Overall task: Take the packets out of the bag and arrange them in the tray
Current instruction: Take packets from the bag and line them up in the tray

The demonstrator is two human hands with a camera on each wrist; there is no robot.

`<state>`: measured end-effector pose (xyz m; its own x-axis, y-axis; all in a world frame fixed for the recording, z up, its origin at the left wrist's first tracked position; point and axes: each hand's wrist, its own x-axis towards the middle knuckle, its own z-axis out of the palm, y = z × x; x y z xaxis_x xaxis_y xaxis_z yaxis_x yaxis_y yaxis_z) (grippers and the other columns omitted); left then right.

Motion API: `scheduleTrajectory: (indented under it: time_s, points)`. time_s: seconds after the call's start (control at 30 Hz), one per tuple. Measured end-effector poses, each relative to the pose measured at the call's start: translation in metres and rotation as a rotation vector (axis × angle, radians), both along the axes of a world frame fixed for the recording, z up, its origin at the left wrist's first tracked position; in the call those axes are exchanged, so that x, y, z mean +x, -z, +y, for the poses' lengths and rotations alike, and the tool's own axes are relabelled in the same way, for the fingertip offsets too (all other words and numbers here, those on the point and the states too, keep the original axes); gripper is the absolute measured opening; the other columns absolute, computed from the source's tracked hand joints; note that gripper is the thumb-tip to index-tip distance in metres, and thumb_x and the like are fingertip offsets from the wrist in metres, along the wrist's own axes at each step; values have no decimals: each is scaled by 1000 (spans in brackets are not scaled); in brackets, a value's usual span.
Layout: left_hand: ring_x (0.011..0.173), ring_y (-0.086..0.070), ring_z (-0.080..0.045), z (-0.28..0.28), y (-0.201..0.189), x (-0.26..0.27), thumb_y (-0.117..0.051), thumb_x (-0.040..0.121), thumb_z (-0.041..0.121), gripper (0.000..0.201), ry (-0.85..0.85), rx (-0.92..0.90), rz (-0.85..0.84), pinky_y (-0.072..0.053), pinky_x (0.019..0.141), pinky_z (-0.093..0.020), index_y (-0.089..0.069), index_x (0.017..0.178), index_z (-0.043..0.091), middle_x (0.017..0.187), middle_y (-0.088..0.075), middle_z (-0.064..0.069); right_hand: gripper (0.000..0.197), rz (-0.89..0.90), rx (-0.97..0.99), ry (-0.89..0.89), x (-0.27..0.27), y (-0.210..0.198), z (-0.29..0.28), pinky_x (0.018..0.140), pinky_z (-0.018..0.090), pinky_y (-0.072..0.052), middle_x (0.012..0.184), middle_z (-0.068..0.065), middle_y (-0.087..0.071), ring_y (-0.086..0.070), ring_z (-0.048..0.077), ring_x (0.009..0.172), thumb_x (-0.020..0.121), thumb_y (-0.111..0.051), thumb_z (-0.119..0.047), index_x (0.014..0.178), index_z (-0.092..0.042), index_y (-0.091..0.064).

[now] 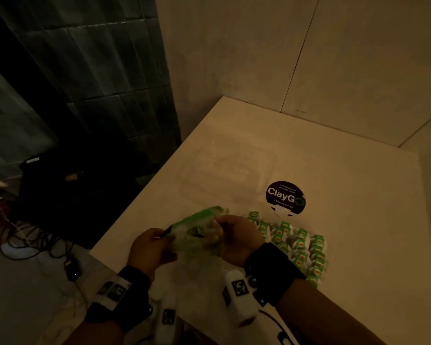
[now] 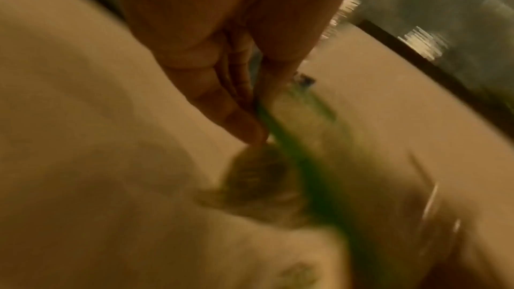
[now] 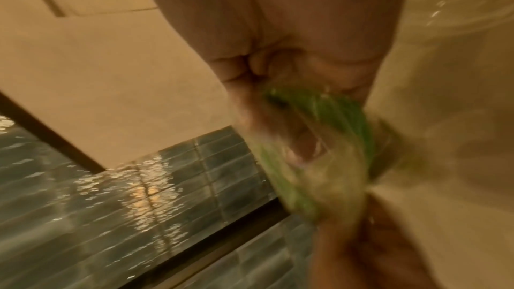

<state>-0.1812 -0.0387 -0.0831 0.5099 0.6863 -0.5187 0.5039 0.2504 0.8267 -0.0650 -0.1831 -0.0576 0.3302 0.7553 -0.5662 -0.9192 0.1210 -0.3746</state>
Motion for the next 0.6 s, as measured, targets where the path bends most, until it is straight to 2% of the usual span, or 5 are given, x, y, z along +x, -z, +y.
scheduleTrajectory:
  time_s: [0.13,0.23,0.4,0.5,0.6]
  points:
    - [76,-64,-30,2,-22,5,-43,96,10,24,-133,-582,-228,-59,61,-39,-66,95,2,82,-67,-15,38,-51,-244,-54,-4,18,-1,42,22,-37,52,1,-26,-29,14,33,88,-40,-17,52,-10,-48]
    - [66,-67,-34,-2,-29,7,-43,91,17,32,-20,-760,-244,-59,59,-43,-72,100,7,83,-71,-17,32,-79,-263,-80,2,19,-2,42,21,-43,49,2,-43,-41,14,34,93,-49,-23,64,-10,-53]
    - [47,-49,-24,-4,-27,9,-57,78,25,14,70,-603,-68,-42,51,-29,-57,78,11,57,-51,-7,19,-465,-366,-114,15,16,-7,43,22,-32,49,-1,-40,-36,13,38,92,-59,-22,109,-20,-67]
    - [65,-57,-26,1,-27,12,-58,84,31,19,44,-477,-52,-46,69,-37,-59,71,16,62,-59,-6,49,-926,-434,-329,19,19,-8,63,34,-53,85,-4,-60,-60,19,72,76,-76,-38,120,-45,-57]
    - [83,-63,-28,1,-25,13,-63,83,40,20,116,-374,-64,-48,83,-46,-67,83,21,81,-67,-4,29,-1330,-576,-453,22,22,-4,73,34,-52,100,9,-65,-61,23,81,85,-67,-33,112,-24,-62]
